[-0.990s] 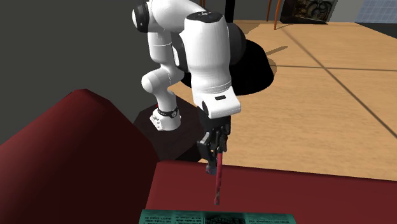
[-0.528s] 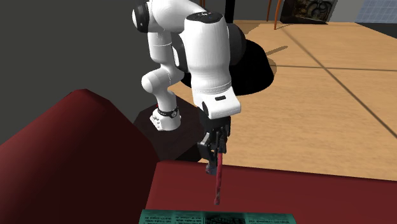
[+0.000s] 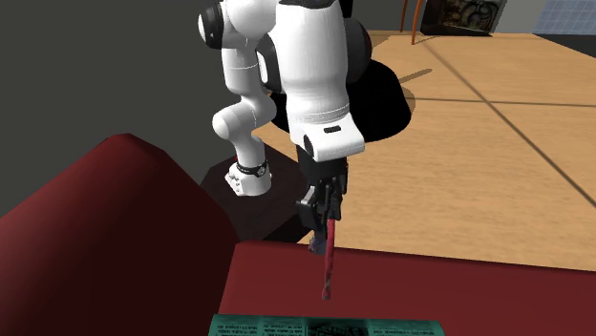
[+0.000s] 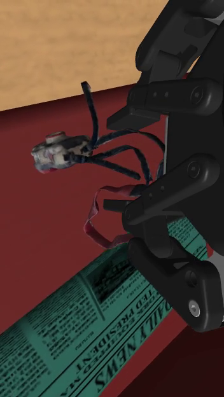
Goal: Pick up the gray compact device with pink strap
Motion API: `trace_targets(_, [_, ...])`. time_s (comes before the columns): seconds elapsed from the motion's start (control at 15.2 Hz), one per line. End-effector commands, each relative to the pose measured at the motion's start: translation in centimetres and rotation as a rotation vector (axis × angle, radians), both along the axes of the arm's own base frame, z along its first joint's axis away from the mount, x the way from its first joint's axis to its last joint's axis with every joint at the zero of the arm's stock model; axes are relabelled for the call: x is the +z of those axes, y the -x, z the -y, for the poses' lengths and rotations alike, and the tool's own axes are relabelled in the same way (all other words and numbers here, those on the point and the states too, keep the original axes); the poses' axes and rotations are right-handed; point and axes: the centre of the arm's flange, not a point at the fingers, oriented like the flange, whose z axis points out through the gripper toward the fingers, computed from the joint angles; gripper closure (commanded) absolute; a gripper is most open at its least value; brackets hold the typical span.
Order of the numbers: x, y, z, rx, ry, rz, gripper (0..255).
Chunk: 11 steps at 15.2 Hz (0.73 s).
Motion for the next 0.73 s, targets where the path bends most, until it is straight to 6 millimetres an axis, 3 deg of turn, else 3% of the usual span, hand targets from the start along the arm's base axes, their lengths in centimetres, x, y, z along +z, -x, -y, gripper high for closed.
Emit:
trace_targets(0.0, [1.1,0.0,0.1,0.0,0.0,0.0,255])
trace_targets(0.53, [5.3,0.0,0.1,0.0,0.0,0.0,255])
trace_targets(0.66, [5.4,0.0,0.1,0.0,0.0,0.0,255])
